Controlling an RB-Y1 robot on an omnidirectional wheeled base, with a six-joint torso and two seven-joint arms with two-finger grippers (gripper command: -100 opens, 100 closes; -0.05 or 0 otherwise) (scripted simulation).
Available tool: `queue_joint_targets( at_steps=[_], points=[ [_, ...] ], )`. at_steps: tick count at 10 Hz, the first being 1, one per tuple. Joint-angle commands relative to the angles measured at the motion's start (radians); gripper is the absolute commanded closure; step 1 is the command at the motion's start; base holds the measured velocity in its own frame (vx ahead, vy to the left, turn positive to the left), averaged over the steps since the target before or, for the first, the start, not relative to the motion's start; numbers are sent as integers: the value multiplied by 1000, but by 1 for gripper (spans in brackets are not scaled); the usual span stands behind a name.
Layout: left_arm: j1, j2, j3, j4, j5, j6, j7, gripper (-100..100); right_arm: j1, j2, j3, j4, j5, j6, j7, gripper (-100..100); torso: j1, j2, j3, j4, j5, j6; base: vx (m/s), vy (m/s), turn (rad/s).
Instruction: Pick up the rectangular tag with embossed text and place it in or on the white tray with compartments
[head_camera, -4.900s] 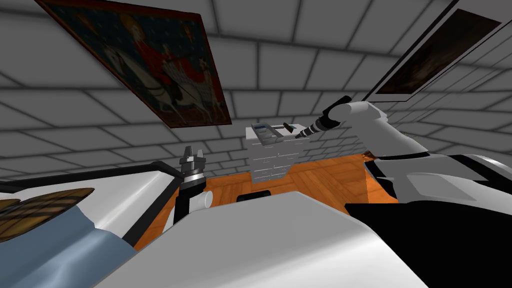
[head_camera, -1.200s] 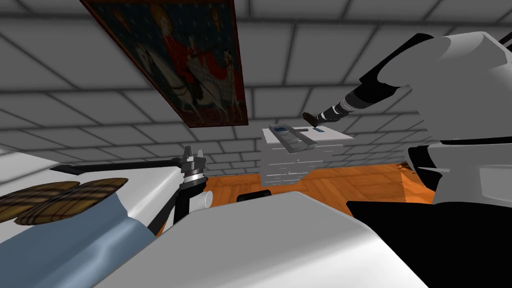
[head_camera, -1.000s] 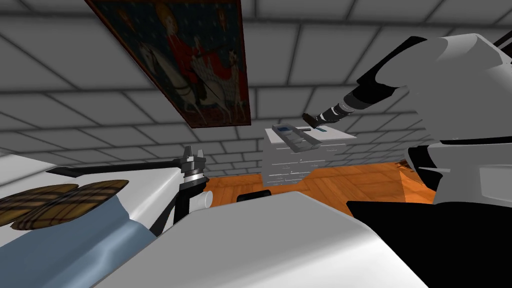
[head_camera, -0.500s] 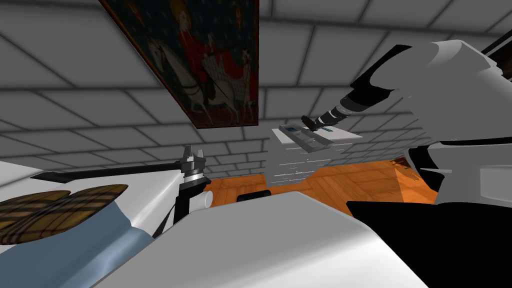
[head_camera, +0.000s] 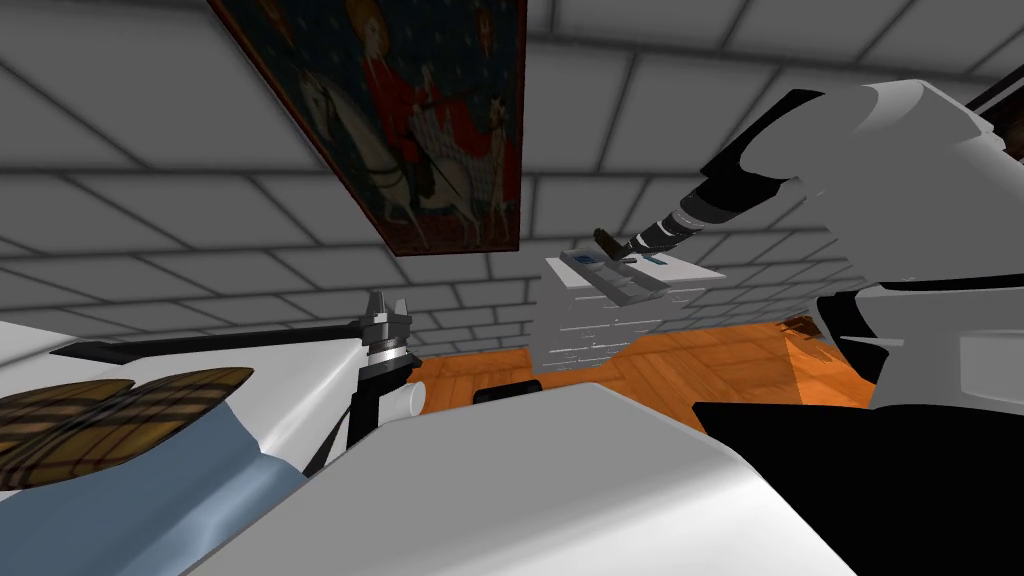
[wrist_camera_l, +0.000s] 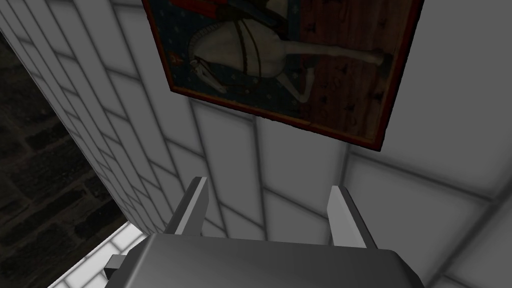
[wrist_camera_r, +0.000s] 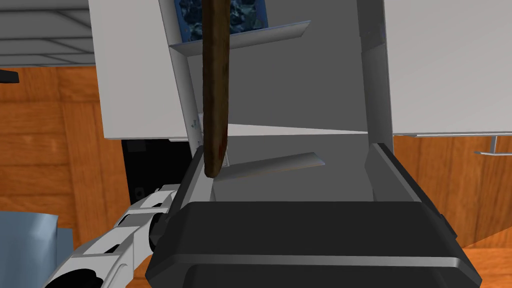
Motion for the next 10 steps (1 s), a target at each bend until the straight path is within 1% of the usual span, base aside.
queue_joint_targets(
  at_steps=[1,2,6,9,10],
  points=[
    [0,0,0,0,0,0,0,0,0,0,0,0,0,0,0,0,0,0,0,0,0,0,0,0,0],
    [0,0,0,0,0,0,0,0,-17,-23,-8,-21,-30,24,-30,-100,-1,0,0,0,0,1,32,-15,22],
    [0,0,0,0,0,0,0,0,-52,-70,-25,-61,-90,74,-90,-100,-6,-2,-1,0,-2,1,41,-53,20],
    [0,0,0,0,0,0,0,0,-77,-105,-37,-91,-135,111,-135,-100,-4,-2,-1,0,-1,1,37,-34,17],
    [0,0,0,0,0,0,0,0,-68,-97,-38,-86,-125,101,-124,-100,-4,-2,-1,0,-1,1,17,-16,5]
  ],
)
